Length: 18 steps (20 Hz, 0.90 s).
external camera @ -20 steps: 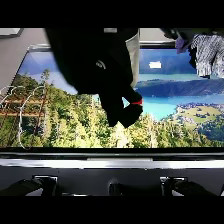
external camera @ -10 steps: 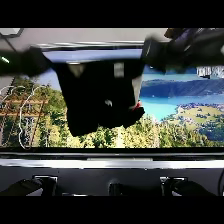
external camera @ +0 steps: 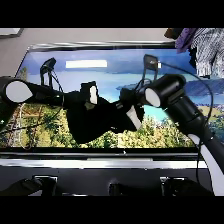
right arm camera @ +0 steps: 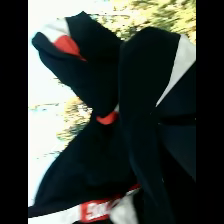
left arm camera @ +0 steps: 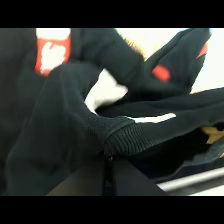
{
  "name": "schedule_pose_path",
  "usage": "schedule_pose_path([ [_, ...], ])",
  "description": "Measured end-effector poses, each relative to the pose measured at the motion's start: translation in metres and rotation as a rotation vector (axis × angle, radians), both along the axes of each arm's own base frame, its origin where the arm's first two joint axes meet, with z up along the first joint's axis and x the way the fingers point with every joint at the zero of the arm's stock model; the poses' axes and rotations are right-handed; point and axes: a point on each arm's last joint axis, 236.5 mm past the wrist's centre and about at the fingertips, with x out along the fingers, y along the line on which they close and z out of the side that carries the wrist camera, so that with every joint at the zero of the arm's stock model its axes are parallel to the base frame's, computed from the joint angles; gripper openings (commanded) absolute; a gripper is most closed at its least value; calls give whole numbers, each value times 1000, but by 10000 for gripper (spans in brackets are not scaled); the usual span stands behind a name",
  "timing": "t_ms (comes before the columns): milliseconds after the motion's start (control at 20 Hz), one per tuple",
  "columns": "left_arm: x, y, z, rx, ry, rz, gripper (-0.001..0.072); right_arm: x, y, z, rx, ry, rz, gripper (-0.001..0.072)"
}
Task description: Fold the clothes and pants, and hang the long-sleeved shirts on hangers.
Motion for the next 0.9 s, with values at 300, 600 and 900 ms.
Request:
schedule_pose_path([
  [300, 45, -17, 124, -145, -389, -5, 37, 37, -29, 164, 107, -378, -4, 44],
  [600, 24, -5, 306, -313, -817, -2, 37, -13, -59, 318, 205, -742, 33, 44],
  [900, -32, 6, 378, -393, -960, -34, 37, -63, -82, 395, 289, -979, 39, 44],
])
